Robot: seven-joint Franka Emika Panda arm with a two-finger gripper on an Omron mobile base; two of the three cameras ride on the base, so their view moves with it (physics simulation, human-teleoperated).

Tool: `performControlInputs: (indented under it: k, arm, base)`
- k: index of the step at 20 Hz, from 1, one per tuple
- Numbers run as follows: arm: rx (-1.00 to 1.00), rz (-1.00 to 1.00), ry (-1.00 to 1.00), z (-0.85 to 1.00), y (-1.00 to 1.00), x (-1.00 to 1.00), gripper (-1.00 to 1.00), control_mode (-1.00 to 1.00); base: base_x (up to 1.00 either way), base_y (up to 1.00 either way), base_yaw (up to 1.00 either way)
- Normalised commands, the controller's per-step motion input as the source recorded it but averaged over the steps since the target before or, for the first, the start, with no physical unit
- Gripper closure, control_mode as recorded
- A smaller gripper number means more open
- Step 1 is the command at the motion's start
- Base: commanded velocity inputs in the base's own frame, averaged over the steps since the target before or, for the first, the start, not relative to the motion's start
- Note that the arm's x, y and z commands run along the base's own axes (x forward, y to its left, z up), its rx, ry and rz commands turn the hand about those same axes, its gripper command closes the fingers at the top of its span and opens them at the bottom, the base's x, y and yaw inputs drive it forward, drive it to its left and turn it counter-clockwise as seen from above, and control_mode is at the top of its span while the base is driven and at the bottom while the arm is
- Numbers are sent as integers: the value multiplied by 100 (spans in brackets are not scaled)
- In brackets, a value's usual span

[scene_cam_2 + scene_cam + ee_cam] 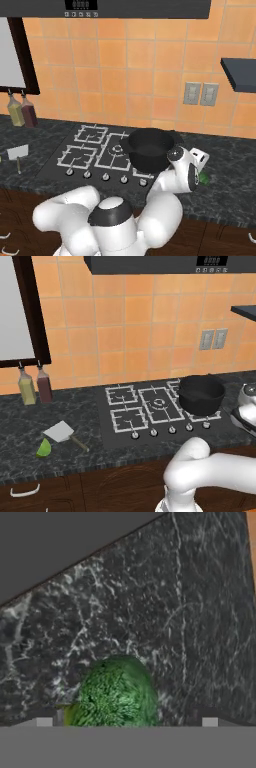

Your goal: Put the lemon wedge and broccoli in the pot. Retrieve the spatula and lightly stir the vegetables in the pot.

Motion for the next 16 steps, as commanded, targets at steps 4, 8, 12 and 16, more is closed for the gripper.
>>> performControlInputs:
  k: [4, 8, 12, 16]
  arm:
    - [0, -2, 0, -19, -31, 17, -100, -100]
    - [0, 0, 0, -9, -29, 12, 100, -100]
    - [0, 0, 3, -4, -1, 0, 100, -100]
    - [0, 0, 1, 44, 3, -40, 100, -100]
  base:
    - [0, 0, 0]
    - [0, 0, 0]
    - [0, 0, 0]
    - [0, 0, 0]
